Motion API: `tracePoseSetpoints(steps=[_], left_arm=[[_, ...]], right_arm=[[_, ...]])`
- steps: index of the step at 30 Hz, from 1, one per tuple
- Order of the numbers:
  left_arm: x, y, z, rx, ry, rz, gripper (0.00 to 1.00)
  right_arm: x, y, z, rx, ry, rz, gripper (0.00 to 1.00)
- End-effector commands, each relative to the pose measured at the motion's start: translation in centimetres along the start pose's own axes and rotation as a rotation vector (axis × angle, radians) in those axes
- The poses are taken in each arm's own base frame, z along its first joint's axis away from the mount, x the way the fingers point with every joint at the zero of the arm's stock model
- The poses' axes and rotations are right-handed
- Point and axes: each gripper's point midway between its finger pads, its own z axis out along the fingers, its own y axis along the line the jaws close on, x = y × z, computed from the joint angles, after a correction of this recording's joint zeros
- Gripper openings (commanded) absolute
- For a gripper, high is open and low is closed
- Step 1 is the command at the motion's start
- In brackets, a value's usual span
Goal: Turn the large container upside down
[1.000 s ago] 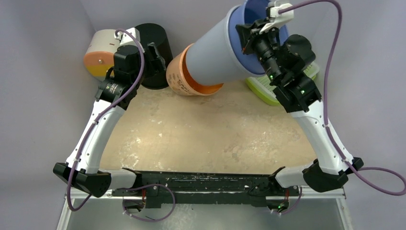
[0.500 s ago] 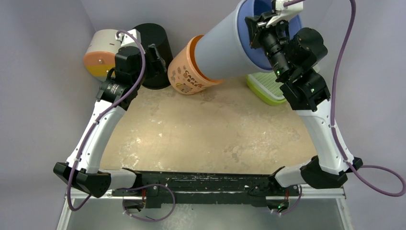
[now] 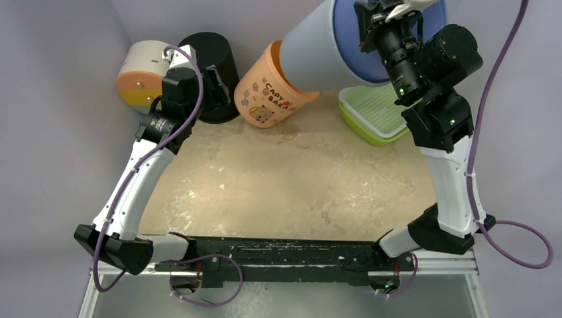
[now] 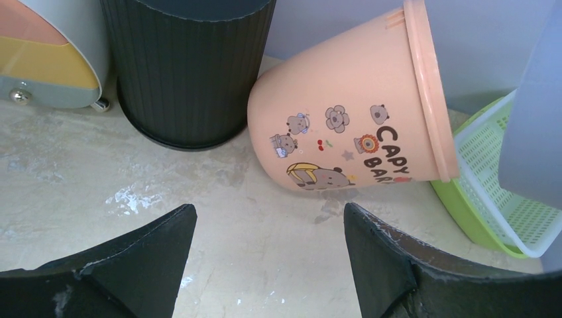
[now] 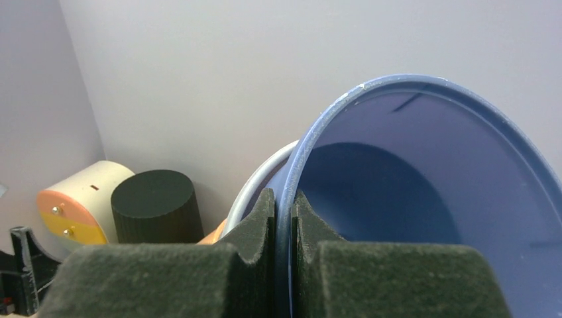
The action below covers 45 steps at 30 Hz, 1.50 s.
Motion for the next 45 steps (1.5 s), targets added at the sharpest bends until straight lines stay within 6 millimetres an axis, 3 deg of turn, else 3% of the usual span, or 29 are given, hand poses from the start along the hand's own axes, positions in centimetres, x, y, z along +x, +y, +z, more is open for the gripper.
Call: tracePoseSetpoints(steps=[1,9,15,20,24,28,33,37,40,45], left_arm=[[-1.7,-0.1,-0.4,-0.002,-0.056,-0.006,0.79],[-2.2,0.0,-0.3,-0.022,-0.062,-0.009,0.79],[-2.1,0.1,-0.4,-0.023,-0.058,-0.01,0.79],[-2.0,0.2,-0.3,-0.032,-0.054,-0.005,0.79],[-1.9,0.2,-0.2,-0.033,-0.052,-0.003,0.79],[-2.3,0.2,-0.4,-0.034,-0.062,-0.005,0.79],[-2.4,0.2,-0.6,-0.034,-0.064,-0.004,0.79],[-2.2,0.3,-0.7,-0.033,-0.061,-0.005,0.79],[-2.0,0.4,-0.7,-0.034,-0.057,-0.002,0.79],[-1.7,0.6,-0.7,-0.037,-0.055,-0.003,0.79]], right_arm=[[-9.7,-0.7,-2.6,-0.053,-0.296,0.035,0.0],[-10.7,0.4,-3.4,-0.13,-0.326,0.083,0.0],[-9.6,1.3,-3.4,-0.167,-0.3,0.111,0.0],[-12.3,1.0,-4.7,-0.187,-0.365,0.127,0.0],[-13.0,1.9,-5.6,-0.253,-0.371,0.188,0.0],[-10.6,4.0,-5.7,-0.342,-0.29,0.282,0.0],[-4.3,6.4,-5.3,-0.389,-0.146,0.412,0.0],[-0.5,7.1,-5.4,-0.373,-0.07,0.469,0.0],[-0.1,7.1,-5.4,-0.368,-0.05,0.462,0.0],[-3.2,5.6,-6.0,-0.341,-0.074,0.407,0.0]])
